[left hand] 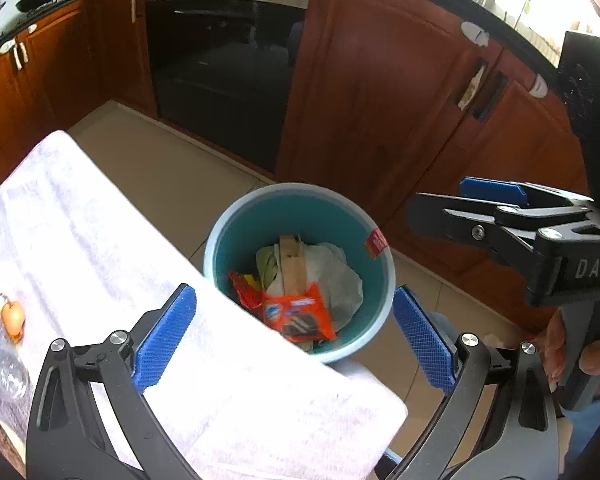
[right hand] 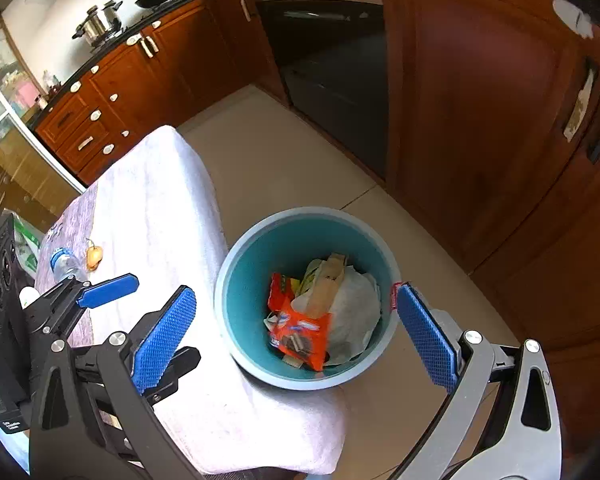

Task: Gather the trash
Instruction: 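Carry the paper strip and snack bag to the teal bin and release both, then return both open tools to the table above the wooden bowl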

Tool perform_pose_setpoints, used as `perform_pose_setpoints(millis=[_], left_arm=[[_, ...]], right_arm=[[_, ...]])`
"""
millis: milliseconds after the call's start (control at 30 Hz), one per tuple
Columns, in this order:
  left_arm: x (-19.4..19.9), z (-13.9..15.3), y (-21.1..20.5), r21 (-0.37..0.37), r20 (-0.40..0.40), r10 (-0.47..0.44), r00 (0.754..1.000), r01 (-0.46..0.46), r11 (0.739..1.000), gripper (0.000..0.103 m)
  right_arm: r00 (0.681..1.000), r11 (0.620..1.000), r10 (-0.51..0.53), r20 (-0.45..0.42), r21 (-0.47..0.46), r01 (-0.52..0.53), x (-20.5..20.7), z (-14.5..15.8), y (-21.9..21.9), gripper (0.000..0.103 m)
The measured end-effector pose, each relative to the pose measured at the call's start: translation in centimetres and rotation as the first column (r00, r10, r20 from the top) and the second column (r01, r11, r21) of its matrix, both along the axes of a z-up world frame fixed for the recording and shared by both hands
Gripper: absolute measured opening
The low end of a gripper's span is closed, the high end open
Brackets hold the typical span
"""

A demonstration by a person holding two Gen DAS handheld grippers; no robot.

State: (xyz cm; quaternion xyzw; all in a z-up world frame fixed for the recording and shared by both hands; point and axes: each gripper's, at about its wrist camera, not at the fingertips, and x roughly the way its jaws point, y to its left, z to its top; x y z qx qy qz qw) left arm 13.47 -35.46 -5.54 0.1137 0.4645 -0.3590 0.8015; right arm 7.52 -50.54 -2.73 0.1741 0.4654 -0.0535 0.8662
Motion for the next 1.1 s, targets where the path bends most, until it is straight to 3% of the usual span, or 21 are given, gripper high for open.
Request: perform_pose_setpoints(millis=[333,533,833,1100], left_arm=[[-2.0,1.7,5.4,-0.006,0.020,0.071,0.997,-0.071,0.997,0.099],[-3.5,2.6,10.8,-0.005,0.057,0.135,0.989,-0.135,0.991,0.099],[-4.3,2.7,22.3,-0.026,0.047,0.314,0.948,-0.313,0.949,0.099],[-5.5,2.2,32.6,0.014,0.099,0.409,0.907,-0.413,0.911,0.099]], right_arm=[[0.997,0.997,0.078,0.012,-0.009,-0.078,-0.8,1.5,4.7,0.096],[0.989,0.989,0.148,0.013,-0.008,-0.148,-1.0,2.4,9.1,0.096],[0.948,0.948,0.318,-0.004,-0.024,-0.318,0.7,2.9,18.7,0.096],[0.899,0.898,0.433,-0.062,-0.054,-0.437,2.4,2.6,27.9,0.096]])
